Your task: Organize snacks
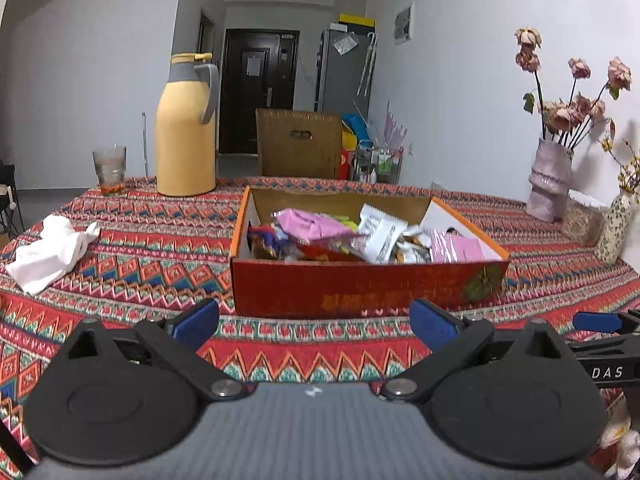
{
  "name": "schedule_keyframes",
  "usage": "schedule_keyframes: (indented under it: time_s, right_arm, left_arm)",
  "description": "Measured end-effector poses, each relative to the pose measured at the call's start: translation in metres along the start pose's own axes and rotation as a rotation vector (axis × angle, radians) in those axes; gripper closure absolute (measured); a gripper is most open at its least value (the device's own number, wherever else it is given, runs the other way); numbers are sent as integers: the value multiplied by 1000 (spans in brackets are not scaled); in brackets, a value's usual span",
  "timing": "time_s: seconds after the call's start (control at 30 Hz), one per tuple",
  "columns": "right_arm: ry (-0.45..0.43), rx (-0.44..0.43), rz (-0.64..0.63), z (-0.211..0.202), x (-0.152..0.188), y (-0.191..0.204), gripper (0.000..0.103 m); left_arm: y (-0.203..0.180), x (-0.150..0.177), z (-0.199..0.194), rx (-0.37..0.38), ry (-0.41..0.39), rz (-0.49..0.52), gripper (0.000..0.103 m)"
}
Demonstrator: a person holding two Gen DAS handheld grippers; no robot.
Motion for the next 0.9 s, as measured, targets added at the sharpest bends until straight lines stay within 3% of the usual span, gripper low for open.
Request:
schedule_keyframes:
  time_s: [0.9]
  right_arm:
    - [25, 0, 11, -1, 8, 1, 0]
  left_arm:
    - [-2, 14, -2, 23, 32, -9, 0]
Point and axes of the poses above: each gripper's, at about its wrist camera, not at the fingertips, and z roughly the way its jaws point, y to its left, x to its underside, the point moved 2 cm from there along z, roughly the way its jaws point, and after that the axes turned 2 degrees about y, right-handed, at the moved point
